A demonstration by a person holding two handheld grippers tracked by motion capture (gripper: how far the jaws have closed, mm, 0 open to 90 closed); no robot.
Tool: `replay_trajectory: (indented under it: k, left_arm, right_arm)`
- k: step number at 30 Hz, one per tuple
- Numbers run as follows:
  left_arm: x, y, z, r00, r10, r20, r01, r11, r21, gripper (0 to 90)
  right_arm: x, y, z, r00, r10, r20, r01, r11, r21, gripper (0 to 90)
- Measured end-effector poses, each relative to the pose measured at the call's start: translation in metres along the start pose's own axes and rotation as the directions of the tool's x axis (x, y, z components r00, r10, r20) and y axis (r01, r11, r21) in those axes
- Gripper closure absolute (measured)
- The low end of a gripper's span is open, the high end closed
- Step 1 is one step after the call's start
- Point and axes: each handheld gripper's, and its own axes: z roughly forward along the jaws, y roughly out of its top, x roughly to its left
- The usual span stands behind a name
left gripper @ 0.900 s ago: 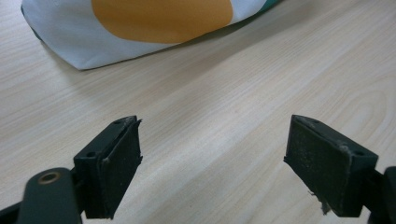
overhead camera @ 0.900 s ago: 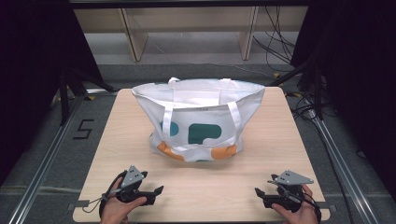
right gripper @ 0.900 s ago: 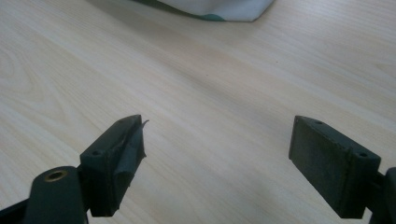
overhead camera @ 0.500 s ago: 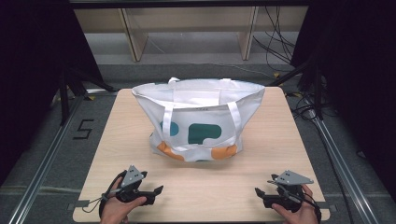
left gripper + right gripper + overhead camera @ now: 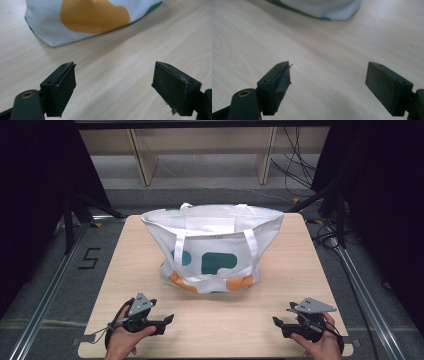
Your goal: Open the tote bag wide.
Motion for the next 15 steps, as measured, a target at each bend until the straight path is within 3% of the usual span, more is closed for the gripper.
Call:
replay_trajectory:
  k: [1, 2, 3, 4, 5, 6, 7, 8, 9, 12, 13, 14, 15]
  left_arm:
    - [0.001, 0.003, -0.002, 1.0, 0.006, -0.002, -0.006, 1.0, 0.0, 17.8]
    - [0.004, 0.005, -0.004, 0.9995, 0.032, -0.005, -0.032, 0.9995, 0.008, 17.9]
    - [0.002, 0.007, -0.003, 1.0, -0.004, 0.007, 0.004, 0.9998, -0.018, 17.8]
    - [0.004, 0.009, -0.004, 0.9999, 0.013, 0.009, -0.013, 0.9999, -0.005, 17.9]
    - [0.004, 0.011, -0.004, 0.9998, -0.018, 0.012, 0.018, 0.9998, -0.007, 18.0]
    - [0.006, 0.014, -0.005, 0.9998, 0.001, 0.021, -0.001, 1.0, 0.002, 18.4]
    - [0.005, 0.017, -0.005, 0.9989, -0.032, 0.033, 0.033, 0.9994, -0.014, 18.4]
    - [0.007, 0.02, -0.005, 0.9977, -0.047, 0.048, 0.049, 0.9984, -0.029, 18.7]
    - [0.007, 0.023, -0.006, 0.9975, -0.045, 0.054, 0.046, 0.9987, -0.023, 22.6]
    - [0.011, 0.037, -0.01, 0.9952, -0.066, 0.072, 0.069, 0.9966, -0.043, 33.9]
    - [0.012, 0.043, -0.011, 0.9938, -0.068, 0.088, 0.073, 0.9959, -0.053, 40.6]
    - [0.014, 0.049, -0.014, 0.9935, -0.06, 0.097, 0.065, 0.9965, -0.053, 44.0]
    - [0.016, 0.056, -0.016, 0.9938, -0.035, 0.106, 0.041, 0.9975, -0.057, 51.1]
  right_arm:
    - [0.002, 0.003, -0.003, 0.9996, 0.026, 0.014, -0.026, 1.0, -0.005, 18.1]
    - [-0.002, 0.007, -0.003, 1.0, 0.006, 0.001, -0.006, 1.0, -0.015, 16.2]
    - [-0.003, 0.011, -0.004, 1.0, -0.006, -0.004, 0.006, 1.0, -0.023, 16.2]
    - [-0.001, 0.015, -0.006, 0.9998, 0.019, 0.003, -0.019, 0.999, -0.029, 16.3]
    - [-0.004, 0.019, -0.006, 0.9999, -0.016, 0.006, 0.016, 0.999, -0.04, 16.1]
    - [-0.002, 0.023, -0.007, 0.9999, 0.012, -0.012, -0.012, 0.999, -0.033, 16.1]
    - [-0.002, 0.028, -0.008, 0.9999, 0.013, -0.01, -0.013, 0.999, -0.033, 16.2]
    - [-0.005, 0.033, -0.007, 0.9996, -0.027, -0.009, 0.027, 0.998, -0.05, 16.6]
    - [-0.004, 0.04, -0.008, 0.9998, -0.012, -0.013, 0.012, 0.998, -0.056, 18.3]
    - [-0.008, 0.059, -0.011, 0.9985, -0.051, -0.022, 0.049, 0.995, -0.087, 28.8]
    - [-0.007, 0.065, -0.013, 0.9989, -0.038, -0.028, 0.035, 0.997, -0.072, 31.0]
    - [-0.011, 0.073, -0.014, 0.9967, -0.079, -0.018, 0.077, 0.993, -0.092, 35.6]
    - [-0.009, 0.079, -0.017, 0.9977, -0.059, -0.033, 0.056, 0.995, -0.079, 43.9]
